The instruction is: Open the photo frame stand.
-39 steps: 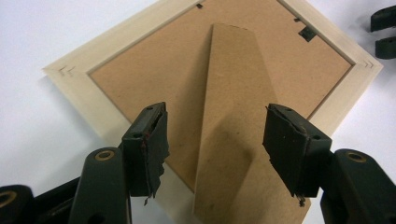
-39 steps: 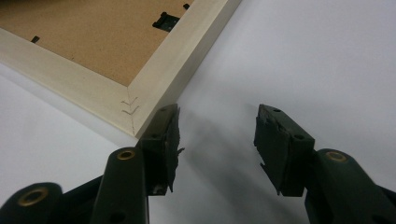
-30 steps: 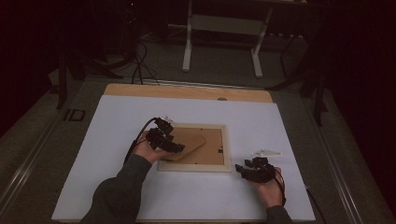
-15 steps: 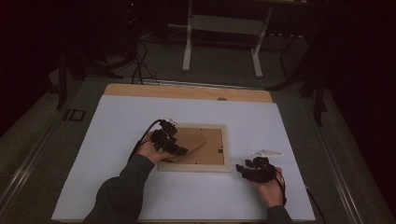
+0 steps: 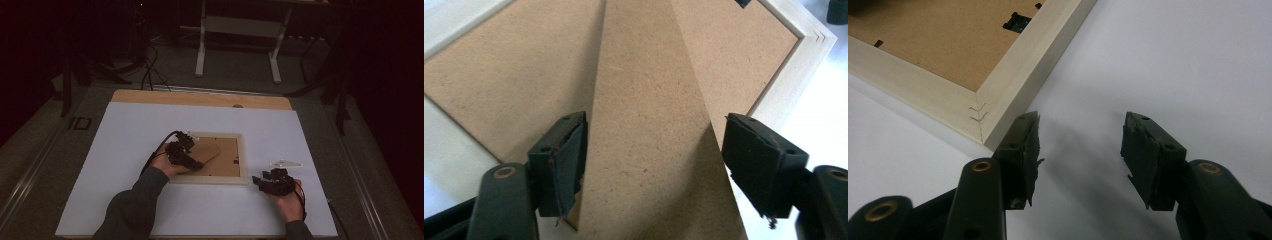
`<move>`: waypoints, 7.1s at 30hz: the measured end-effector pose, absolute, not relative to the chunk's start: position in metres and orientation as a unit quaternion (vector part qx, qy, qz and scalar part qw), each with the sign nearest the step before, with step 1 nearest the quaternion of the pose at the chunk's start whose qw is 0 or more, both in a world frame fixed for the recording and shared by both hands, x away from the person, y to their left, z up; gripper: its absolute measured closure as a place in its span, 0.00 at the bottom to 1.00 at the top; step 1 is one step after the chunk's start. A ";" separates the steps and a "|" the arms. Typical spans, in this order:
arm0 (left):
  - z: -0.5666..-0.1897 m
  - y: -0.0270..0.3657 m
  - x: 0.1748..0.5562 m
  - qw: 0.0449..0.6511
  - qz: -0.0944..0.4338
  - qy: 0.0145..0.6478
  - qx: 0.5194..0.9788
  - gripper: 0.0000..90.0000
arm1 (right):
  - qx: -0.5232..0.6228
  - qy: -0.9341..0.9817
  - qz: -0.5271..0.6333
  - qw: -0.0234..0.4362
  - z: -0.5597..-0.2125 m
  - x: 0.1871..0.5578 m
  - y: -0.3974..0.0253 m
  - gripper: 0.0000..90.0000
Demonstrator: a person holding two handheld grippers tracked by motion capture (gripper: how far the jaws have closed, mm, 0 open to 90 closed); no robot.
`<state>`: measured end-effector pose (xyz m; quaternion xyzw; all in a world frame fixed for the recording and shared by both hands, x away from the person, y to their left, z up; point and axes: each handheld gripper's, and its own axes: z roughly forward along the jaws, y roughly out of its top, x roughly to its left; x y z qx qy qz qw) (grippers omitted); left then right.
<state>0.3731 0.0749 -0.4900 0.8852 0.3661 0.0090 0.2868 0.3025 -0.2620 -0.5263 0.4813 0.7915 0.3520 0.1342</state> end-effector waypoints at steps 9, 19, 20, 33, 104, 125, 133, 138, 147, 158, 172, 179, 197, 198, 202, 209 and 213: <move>-0.494 0.070 0.373 0.274 0.015 0.365 0.890 0.37 | 0.481 0.793 0.350 0.132 -0.527 0.303 -0.261 0.54; -0.494 0.069 0.371 0.275 0.029 0.358 0.892 0.40 | 0.480 0.794 0.349 0.131 -0.529 0.303 -0.261 0.54; -0.494 0.069 0.371 0.275 0.029 0.358 0.892 0.40 | 0.480 0.794 0.349 0.131 -0.529 0.303 -0.261 0.54; -0.494 0.065 0.366 0.269 0.064 0.338 0.900 0.40 | 0.483 0.791 0.351 0.132 -0.528 0.303 -0.262 0.54; -0.488 0.059 0.319 0.306 0.216 0.289 0.881 0.40 | 0.402 0.821 0.357 0.194 -0.443 0.364 -0.243 0.53; -0.488 0.058 0.309 0.311 0.247 0.276 0.875 0.40 | 0.393 0.830 0.348 0.187 -0.448 0.387 -0.221 0.53; -0.488 0.057 0.305 0.311 0.258 0.270 0.874 0.39 | 0.409 0.829 0.346 0.160 -0.456 0.398 -0.220 0.53; -0.487 0.057 0.303 0.309 0.266 0.264 0.874 0.39 | 0.428 0.823 0.349 0.131 -0.463 0.406 -0.223 0.52; -0.487 0.056 0.299 0.311 0.284 0.252 0.871 0.39 | 0.445 0.812 0.366 0.091 -0.467 0.416 -0.223 0.50; -0.487 0.057 0.292 0.328 0.307 0.230 0.863 0.39 | 0.453 0.801 0.391 0.015 -0.468 0.425 -0.228 0.53; -0.490 0.063 0.298 0.338 0.276 0.243 0.866 0.39 | 0.473 0.776 0.416 -0.022 -0.470 0.424 -0.241 0.64; -0.489 0.066 0.304 0.343 0.238 0.265 0.869 0.39 | 0.476 0.773 0.420 -0.016 -0.471 0.423 -0.240 0.64; -0.487 0.082 0.324 0.368 0.066 0.343 0.862 0.47 | 0.464 0.781 0.419 0.006 -0.465 0.419 -0.235 0.64; -0.487 0.082 0.325 0.370 0.055 0.345 0.861 0.48 | 0.464 0.781 0.419 0.007 -0.465 0.419 -0.235 0.64; -0.486 0.085 0.328 0.366 0.022 0.357 0.859 0.53 | 0.460 0.782 0.421 0.012 -0.463 0.417 -0.234 0.64; -0.487 0.085 0.330 0.357 -0.002 0.359 0.862 0.56 | 0.453 0.785 0.421 0.025 -0.459 0.415 -0.232 0.65; -0.487 0.085 0.328 0.360 0.004 0.355 0.863 0.57 | 0.454 0.783 0.424 0.026 -0.459 0.414 -0.232 0.65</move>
